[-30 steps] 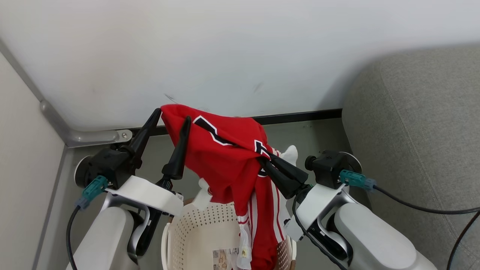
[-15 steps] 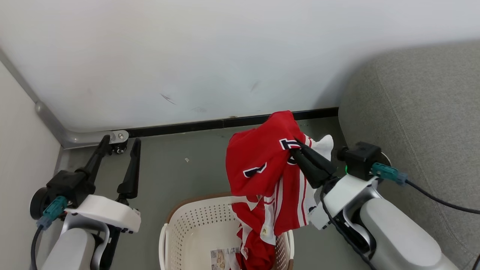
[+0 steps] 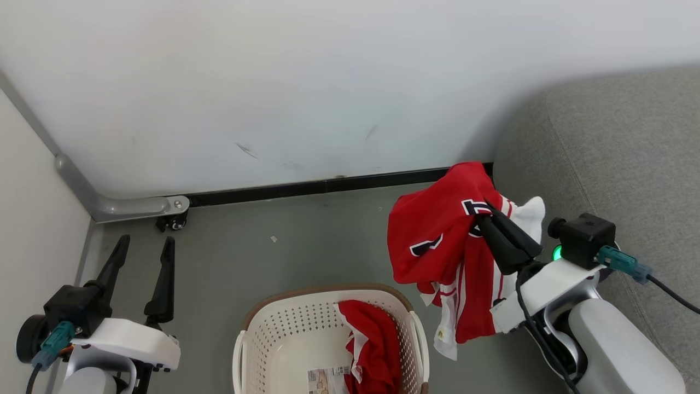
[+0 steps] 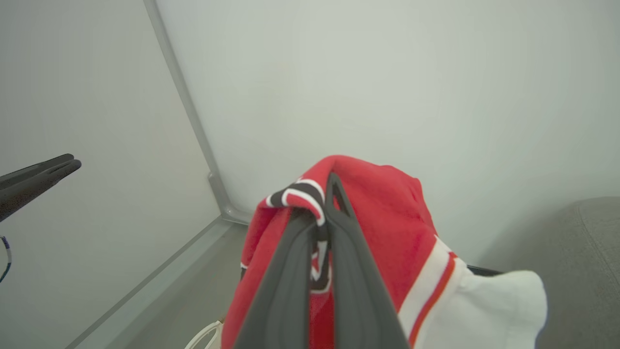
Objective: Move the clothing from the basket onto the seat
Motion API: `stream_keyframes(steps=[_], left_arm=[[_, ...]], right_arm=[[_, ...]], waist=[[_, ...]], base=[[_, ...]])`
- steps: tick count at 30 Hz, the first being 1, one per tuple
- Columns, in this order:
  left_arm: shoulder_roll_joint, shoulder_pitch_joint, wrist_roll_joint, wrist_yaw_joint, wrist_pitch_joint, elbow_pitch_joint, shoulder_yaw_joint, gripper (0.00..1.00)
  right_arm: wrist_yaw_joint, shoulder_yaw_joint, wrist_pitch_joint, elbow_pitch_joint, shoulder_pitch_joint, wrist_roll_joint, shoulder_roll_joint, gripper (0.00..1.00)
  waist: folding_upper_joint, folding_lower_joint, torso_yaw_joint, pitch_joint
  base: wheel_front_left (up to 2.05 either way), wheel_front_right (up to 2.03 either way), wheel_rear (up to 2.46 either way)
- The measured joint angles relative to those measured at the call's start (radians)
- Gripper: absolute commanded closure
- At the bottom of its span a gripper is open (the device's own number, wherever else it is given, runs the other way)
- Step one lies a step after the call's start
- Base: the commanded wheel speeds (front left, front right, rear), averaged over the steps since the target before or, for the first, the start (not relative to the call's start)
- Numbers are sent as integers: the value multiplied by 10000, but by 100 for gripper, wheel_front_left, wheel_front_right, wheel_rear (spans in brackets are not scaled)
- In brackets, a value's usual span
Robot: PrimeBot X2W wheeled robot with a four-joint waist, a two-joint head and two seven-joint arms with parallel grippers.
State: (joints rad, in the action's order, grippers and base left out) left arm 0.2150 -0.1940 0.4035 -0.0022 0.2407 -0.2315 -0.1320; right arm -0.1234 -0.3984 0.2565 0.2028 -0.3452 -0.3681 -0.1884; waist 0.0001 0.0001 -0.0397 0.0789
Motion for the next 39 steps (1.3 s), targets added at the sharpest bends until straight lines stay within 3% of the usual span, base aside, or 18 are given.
stream_keyframes(steps=[15, 25, 39], left_arm=[[42, 757, 13, 174, 75, 58, 619, 0], [-79, 848, 169, 180, 75, 46, 767, 0], [-249, 799, -40, -184, 88, 209, 451, 0]], right_arm=[[0, 1879, 0, -652, 1007, 173, 384, 100], [0, 2282, 0, -965, 1286, 479, 449, 100], [0, 3333, 0, -1498, 1894, 807, 742, 100]], waist=[[0, 0, -36, -155], [0, 0, -110, -158], [0, 0, -437, -150]], base=[[0, 0, 0], [0, 0, 0], [0, 0, 0]])
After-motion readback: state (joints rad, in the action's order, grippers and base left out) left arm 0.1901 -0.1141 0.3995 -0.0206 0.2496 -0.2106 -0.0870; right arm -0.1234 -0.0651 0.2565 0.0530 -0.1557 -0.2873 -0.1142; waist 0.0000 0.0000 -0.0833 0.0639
